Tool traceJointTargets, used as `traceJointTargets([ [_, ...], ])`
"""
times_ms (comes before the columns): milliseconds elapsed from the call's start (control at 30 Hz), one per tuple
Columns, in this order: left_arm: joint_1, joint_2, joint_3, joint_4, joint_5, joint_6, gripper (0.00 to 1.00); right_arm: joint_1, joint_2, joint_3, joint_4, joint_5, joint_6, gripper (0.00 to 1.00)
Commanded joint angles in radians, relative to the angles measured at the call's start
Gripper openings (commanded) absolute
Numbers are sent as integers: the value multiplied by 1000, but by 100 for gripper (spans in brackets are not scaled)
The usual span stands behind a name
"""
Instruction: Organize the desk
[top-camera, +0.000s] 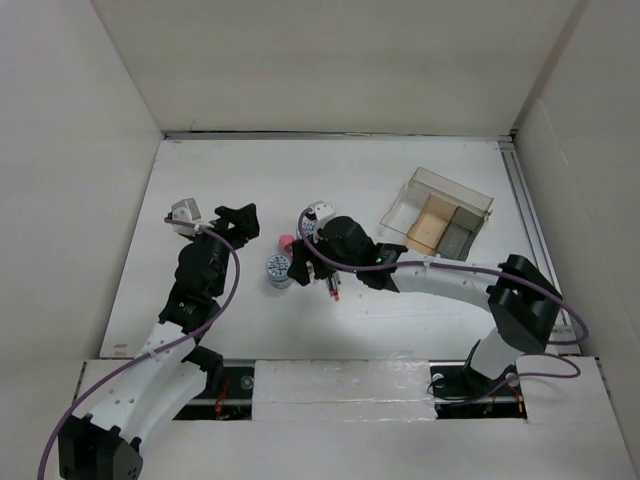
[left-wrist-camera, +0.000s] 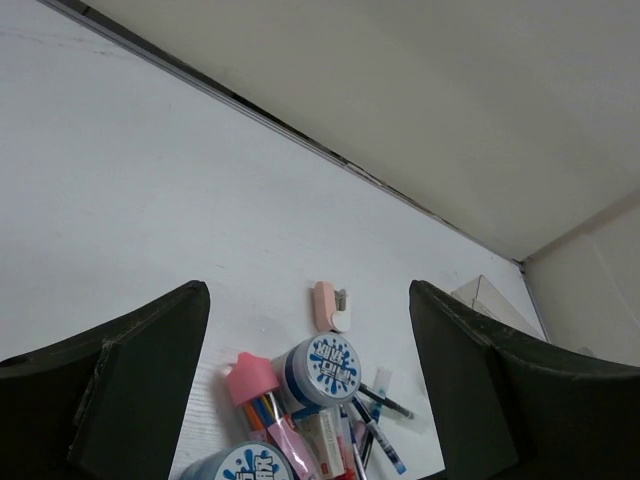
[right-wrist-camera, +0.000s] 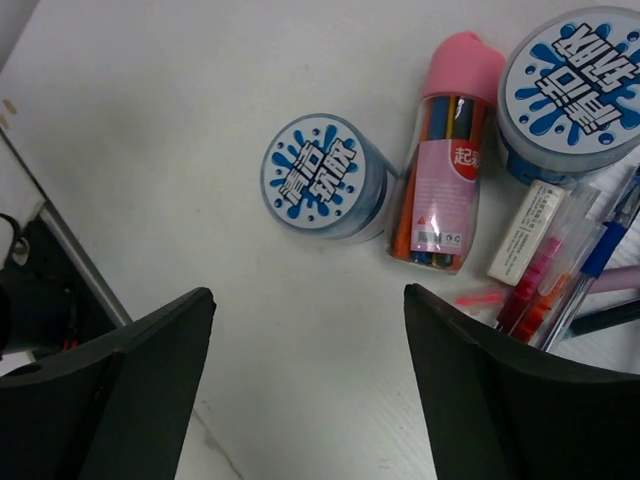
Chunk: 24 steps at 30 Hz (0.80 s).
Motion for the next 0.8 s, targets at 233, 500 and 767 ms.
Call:
traceJointTargets([
  [233,0,-32,-58,104,-70,-31,67,27,88,142,-20,81,-46,3],
  [500,0,-194,-108,64,-166,-63,20,38,145,207,-100,139,-72,88],
  [767,0,-176,-75,10,-149,-84,51,47,271,308,-157,141,-63,91],
])
